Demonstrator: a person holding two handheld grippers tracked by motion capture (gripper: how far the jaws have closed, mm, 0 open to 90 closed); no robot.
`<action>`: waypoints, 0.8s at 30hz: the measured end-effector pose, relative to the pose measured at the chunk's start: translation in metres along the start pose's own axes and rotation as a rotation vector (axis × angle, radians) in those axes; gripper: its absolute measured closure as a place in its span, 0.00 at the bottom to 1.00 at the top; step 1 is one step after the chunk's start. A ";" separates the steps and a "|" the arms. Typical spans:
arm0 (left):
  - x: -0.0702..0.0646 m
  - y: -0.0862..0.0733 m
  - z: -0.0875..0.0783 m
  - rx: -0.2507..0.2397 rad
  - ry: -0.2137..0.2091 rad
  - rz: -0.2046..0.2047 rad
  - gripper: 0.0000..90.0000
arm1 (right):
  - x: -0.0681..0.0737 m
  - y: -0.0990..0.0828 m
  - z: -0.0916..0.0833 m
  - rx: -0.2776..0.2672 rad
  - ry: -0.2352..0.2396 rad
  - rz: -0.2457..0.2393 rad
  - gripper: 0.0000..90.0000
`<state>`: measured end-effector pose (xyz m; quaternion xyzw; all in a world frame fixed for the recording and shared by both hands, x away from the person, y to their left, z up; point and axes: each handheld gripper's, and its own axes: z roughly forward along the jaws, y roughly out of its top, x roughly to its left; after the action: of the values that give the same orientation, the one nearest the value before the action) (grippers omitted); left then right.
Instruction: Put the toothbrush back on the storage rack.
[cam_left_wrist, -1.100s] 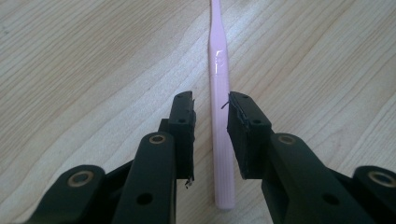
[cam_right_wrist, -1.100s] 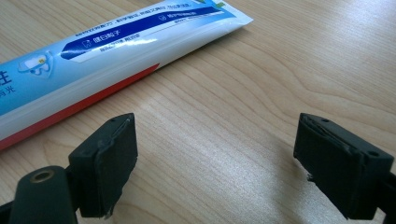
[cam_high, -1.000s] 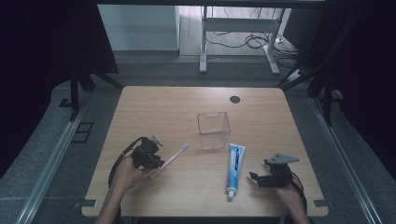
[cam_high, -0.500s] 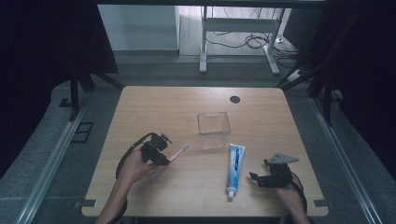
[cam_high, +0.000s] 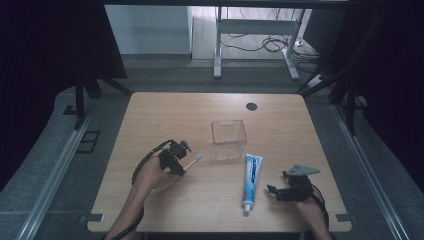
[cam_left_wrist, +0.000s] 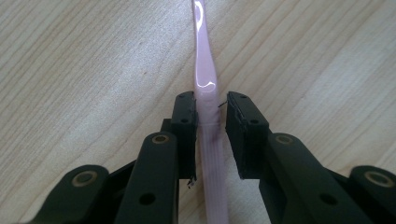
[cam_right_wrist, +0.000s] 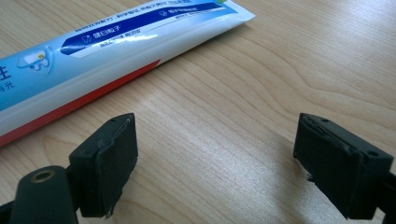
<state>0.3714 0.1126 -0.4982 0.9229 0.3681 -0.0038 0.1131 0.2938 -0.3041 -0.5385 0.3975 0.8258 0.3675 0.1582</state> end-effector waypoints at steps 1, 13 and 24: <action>0.000 0.001 0.001 0.012 0.004 0.002 0.82 | 0.000 0.000 0.000 0.000 0.001 0.000 0.16; 0.001 0.006 0.004 0.033 0.014 -0.012 0.87 | 0.000 0.000 0.000 -0.004 0.000 0.000 0.16; 0.001 0.008 -0.009 -0.015 -0.006 -0.013 0.87 | 0.000 0.000 0.000 -0.004 -0.002 0.001 0.16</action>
<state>0.3769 0.1092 -0.4882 0.9195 0.3740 -0.0042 0.1212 0.2938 -0.3043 -0.5381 0.3980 0.8247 0.3689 0.1596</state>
